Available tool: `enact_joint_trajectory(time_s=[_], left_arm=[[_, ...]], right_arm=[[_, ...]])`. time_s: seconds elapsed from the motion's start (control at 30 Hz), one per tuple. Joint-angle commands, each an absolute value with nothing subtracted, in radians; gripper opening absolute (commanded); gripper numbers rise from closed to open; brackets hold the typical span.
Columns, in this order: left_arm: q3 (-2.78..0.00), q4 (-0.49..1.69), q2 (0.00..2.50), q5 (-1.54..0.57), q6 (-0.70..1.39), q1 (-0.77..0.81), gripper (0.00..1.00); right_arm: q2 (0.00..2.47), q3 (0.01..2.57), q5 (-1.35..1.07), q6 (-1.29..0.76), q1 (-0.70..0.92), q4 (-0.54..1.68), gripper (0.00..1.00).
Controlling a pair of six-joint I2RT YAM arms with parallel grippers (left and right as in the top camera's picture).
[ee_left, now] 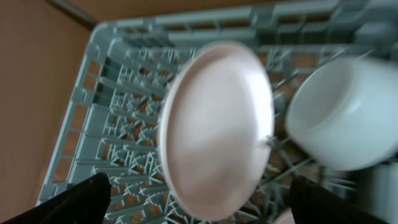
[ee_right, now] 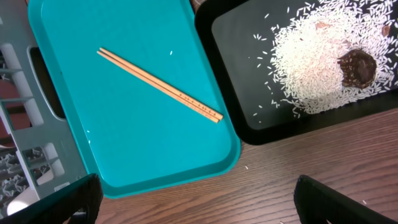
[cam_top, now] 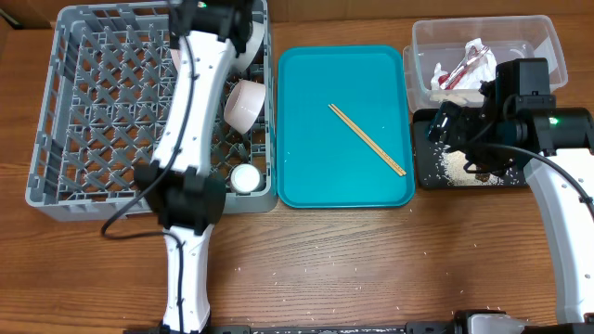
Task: Sort waste into correct bins and load items into the dishwasher
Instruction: 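Stand the large white plate upright in the dish rack with the left gripper, then move the left gripper over the wooden chopsticks on the teal tray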
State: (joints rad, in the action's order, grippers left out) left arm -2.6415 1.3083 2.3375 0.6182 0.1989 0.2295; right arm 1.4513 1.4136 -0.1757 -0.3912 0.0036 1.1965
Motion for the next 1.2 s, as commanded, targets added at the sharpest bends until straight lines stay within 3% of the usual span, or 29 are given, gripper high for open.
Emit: enact_joint_trajectory(time_s=[0.0,0.3,0.7,1.17], left_arm=[[-2.683,1.314,2.185,0.429,0.207,0.243,0.91],[-2.665,1.467,2.149,0.038,0.322,0.317,0.93],[-2.621,1.408,2.32,0.033,0.45,0.511,0.91],[-2.621,1.388,2.441,0.059,0.562,0.535,0.93]], right_arm=[[1.45,1.413,-0.165,-0.388,0.006,1.19,1.0],[1.45,1.413,-0.165,-0.389,0.006,1.191,1.0],[1.45,1.413,-0.165,-0.388,0.006,1.191,1.0],[1.45,1.413,-0.165,-0.389,0.006,1.191,1.0]])
